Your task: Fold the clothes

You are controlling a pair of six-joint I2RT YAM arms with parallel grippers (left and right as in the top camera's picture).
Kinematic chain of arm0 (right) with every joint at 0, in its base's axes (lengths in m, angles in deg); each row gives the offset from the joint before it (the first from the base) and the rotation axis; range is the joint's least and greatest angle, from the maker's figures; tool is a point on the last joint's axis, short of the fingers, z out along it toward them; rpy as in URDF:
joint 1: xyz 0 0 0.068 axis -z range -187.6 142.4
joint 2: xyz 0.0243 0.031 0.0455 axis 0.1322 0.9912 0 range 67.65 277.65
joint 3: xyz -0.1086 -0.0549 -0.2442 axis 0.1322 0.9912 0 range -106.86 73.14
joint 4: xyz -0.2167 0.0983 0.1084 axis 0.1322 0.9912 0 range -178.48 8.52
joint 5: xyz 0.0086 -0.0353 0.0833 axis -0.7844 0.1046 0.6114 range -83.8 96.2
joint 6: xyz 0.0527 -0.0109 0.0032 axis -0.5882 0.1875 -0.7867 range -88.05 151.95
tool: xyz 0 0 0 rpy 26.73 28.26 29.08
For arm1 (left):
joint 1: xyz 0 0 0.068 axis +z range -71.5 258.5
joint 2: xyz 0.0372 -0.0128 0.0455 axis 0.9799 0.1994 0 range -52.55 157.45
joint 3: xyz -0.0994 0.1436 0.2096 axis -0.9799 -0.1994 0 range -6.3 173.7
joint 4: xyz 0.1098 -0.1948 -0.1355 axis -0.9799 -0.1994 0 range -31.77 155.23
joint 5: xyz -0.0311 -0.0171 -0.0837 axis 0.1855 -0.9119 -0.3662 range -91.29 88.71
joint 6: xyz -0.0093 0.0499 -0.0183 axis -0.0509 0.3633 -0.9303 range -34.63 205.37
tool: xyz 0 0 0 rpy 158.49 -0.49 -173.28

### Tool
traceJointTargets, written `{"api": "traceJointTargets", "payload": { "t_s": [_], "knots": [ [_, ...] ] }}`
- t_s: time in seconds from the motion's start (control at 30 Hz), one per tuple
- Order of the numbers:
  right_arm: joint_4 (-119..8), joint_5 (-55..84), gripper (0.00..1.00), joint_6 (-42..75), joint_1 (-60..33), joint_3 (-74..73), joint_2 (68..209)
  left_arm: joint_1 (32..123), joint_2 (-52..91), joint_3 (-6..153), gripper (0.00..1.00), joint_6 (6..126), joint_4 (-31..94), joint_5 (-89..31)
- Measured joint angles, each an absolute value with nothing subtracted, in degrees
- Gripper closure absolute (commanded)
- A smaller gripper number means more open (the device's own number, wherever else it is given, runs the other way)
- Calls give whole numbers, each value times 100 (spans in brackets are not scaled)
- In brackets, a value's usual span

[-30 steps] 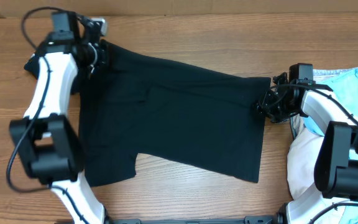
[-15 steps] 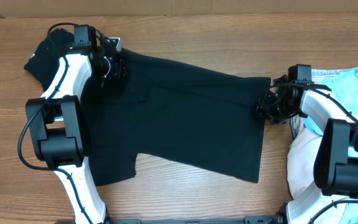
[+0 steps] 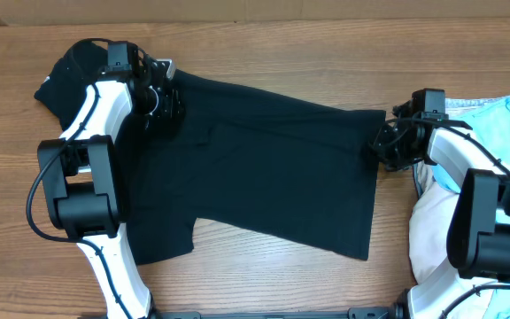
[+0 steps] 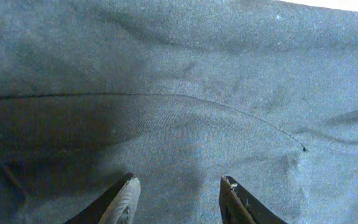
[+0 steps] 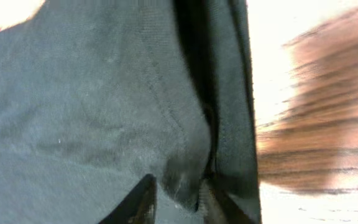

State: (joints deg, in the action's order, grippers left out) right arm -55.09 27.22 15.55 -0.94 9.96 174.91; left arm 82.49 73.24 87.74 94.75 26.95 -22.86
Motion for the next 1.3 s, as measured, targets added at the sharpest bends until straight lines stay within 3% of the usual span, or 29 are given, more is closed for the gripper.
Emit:
{"api": "traceJointTargets", "payload": {
  "t_s": [0.1,0.53,0.83,0.87,0.93,1.03,1.3],
  "knots": [
    [-5533,2744,96,1581,-94,996,17491,8249,7324,8774,53,9456,2712,-2259],
    [-4480,2689,96,1902,91,712,17491,8249,7324,8774,52,9454,2712,-2207],
    [-4021,2551,95,1996,105,443,17491,8249,7324,8774,45,9436,2712,-2207],
    [-4029,2525,91,1999,105,443,17491,8249,7324,8774,44,9434,2714,-2207],
    [-4040,2403,58,1981,105,443,17491,8249,7324,8774,44,9434,2712,-2207],
    [-3994,2156,51,2007,111,443,17491,8249,7324,8774,41,9434,2706,-2207],
    [-4821,1948,51,1992,166,436,17491,8249,7324,8774,36,9434,2669,-2207]
  ]
}}
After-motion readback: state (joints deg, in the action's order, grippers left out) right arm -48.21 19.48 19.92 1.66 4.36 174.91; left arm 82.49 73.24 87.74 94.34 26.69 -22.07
